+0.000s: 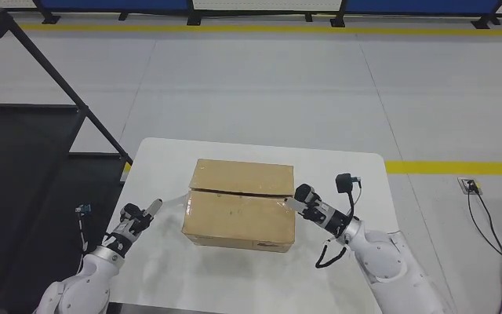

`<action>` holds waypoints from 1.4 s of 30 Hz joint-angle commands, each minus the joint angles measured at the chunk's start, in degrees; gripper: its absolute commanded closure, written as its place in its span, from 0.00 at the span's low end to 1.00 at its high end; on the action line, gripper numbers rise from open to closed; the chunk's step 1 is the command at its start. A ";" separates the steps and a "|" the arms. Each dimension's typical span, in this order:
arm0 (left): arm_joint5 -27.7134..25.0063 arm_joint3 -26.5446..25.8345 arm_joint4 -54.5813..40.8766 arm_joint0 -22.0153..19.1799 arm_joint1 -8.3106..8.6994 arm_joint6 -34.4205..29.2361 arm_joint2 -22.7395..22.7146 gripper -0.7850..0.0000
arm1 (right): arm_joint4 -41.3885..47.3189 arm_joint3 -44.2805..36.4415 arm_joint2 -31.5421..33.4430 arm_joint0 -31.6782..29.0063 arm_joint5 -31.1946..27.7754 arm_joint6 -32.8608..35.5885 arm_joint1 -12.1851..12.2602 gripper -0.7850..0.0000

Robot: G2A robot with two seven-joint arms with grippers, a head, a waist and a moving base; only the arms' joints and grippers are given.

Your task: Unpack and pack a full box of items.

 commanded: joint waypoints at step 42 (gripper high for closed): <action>6.49 -0.32 -5.45 -1.51 -0.37 4.78 0.94 0.00 | 18.91 -3.50 -0.86 -0.91 -11.44 20.66 2.42 0.00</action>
